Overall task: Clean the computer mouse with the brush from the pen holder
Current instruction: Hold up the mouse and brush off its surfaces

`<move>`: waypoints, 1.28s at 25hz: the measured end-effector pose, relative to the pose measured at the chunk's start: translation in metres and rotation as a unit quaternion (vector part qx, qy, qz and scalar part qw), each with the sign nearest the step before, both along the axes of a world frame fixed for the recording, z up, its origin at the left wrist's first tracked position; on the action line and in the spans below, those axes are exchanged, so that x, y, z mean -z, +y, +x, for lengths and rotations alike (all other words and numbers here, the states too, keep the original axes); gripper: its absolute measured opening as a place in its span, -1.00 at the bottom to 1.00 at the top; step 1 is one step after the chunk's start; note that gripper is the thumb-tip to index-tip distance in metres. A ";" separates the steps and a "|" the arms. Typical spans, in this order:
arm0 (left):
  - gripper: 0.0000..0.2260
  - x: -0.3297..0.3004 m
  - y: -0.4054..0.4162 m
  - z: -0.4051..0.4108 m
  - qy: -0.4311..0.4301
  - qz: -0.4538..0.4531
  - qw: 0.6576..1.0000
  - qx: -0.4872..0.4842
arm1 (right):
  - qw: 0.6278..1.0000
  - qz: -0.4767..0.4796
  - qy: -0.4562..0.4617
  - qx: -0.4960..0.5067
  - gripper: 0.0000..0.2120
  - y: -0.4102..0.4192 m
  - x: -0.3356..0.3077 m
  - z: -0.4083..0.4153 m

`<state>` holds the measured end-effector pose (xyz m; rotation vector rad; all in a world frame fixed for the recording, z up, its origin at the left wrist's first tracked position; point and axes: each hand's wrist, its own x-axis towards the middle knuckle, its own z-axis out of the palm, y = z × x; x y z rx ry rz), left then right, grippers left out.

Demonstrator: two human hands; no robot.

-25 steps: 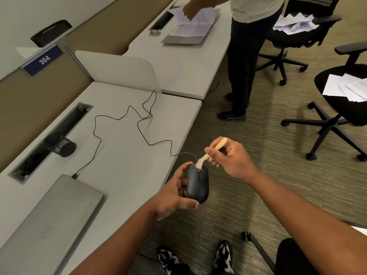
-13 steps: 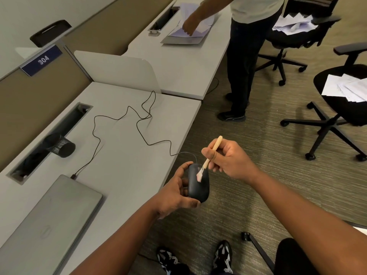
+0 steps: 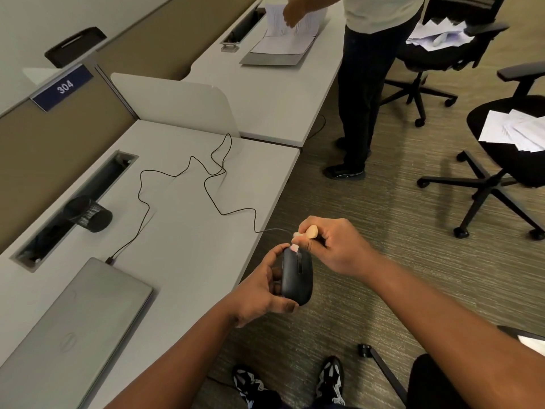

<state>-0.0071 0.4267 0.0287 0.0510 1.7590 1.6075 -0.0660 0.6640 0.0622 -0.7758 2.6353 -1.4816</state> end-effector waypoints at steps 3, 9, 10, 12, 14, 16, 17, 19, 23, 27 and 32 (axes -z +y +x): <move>0.04 0.000 -0.001 0.000 0.004 -0.003 1.000 0.001 | 0.998 -0.039 0.014 0.051 -0.73 0.000 -0.001 0.003; 0.06 0.000 -0.002 -0.001 0.010 -0.026 1.000 -0.005 | 0.971 -0.161 -0.171 0.034 -0.68 0.001 -0.012 -0.001; 0.07 0.000 -0.002 -0.001 0.009 -0.027 1.000 -0.004 | 0.974 -0.138 -0.177 0.018 -0.66 0.000 -0.012 0.000; 0.08 0.000 0.000 -0.001 0.007 -0.030 1.000 -0.001 | 0.983 -0.094 -0.159 0.011 -0.67 -0.001 -0.012 0.002; 0.10 0.000 0.000 0.000 0.006 -0.033 0.999 0.002 | 0.990 -0.066 -0.127 0.012 -0.72 -0.002 -0.011 0.004; 0.11 -0.001 0.000 0.001 0.005 -0.039 0.999 0.006 | 0.994 -0.054 -0.090 0.006 -0.78 -0.005 -0.008 0.007; 0.11 -0.001 0.000 0.001 0.005 -0.042 0.999 0.008 | 0.996 -0.051 -0.073 0.004 -0.80 -0.006 -0.006 0.009; 0.11 -0.003 0.000 0.001 0.002 -0.047 0.999 0.010 | 0.998 -0.044 -0.045 0.003 -0.82 -0.008 -0.002 0.012; 0.11 -0.004 0.001 0.002 -0.003 -0.057 0.998 0.016 | 1.000 -0.014 -0.004 0.007 -0.84 -0.009 0.005 0.015; 0.11 -0.005 0.001 0.002 -0.007 -0.057 0.998 0.009 | 0.998 0.029 0.052 0.012 -0.79 -0.009 0.011 0.015; 0.11 -0.005 0.000 0.001 0.004 -0.048 0.999 -0.001 | 0.993 -0.010 0.052 0.101 -0.70 -0.004 0.010 0.012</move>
